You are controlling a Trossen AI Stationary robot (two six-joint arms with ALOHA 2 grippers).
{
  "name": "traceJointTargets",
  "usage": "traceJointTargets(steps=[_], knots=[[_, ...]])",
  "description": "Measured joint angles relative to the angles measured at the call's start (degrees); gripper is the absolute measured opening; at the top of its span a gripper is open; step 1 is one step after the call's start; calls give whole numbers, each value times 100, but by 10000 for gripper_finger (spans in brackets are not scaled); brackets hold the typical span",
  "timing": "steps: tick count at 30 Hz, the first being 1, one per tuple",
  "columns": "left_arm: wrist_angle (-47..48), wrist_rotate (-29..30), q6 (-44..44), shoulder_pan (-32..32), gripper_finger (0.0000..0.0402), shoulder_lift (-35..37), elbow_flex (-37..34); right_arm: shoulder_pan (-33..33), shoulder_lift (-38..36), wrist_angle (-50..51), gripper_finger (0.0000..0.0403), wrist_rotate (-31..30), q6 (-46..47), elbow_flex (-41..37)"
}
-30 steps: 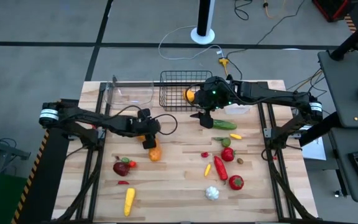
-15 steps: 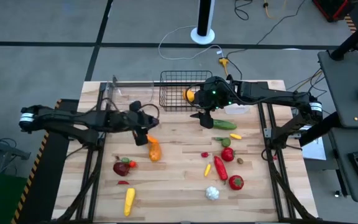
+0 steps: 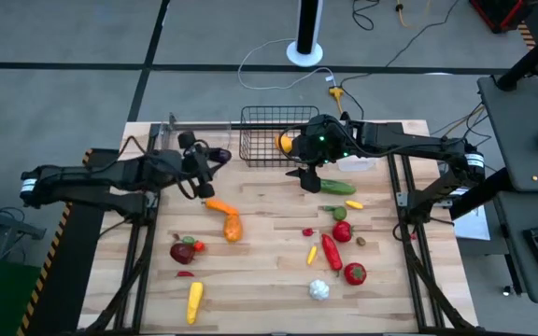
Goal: Sort produce into baskets
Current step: Put the eggplant into the clear bin
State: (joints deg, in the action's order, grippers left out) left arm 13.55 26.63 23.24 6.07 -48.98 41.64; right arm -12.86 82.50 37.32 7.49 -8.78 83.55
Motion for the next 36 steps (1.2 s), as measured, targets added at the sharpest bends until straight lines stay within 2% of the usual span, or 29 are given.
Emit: traceJointTargets(steps=[6,12,17,21,27,33,36], knots=[[-112,-1326,284,1000,169,165,-2,0,0,-42,271,0,0,0],[-112,-2591,643,2428,169,-30,-2,0,0,-79,266,0,-5,0],[-126,-2611,189,3480,169,-612,40,0,0,-81,267,0,-15,0],[348,-2566,12,3931,169,-1257,371,-1,0,-81,272,0,-18,0],[1663,-1806,162,4045,169,-2243,1102,-1,0,-81,267,1,-29,0],[1835,-1773,629,4045,169,-2891,1466,0,0,-81,267,0,-59,0],[2223,-1772,1128,4050,169,-3127,1595,-1,0,-79,271,1,-57,0]])
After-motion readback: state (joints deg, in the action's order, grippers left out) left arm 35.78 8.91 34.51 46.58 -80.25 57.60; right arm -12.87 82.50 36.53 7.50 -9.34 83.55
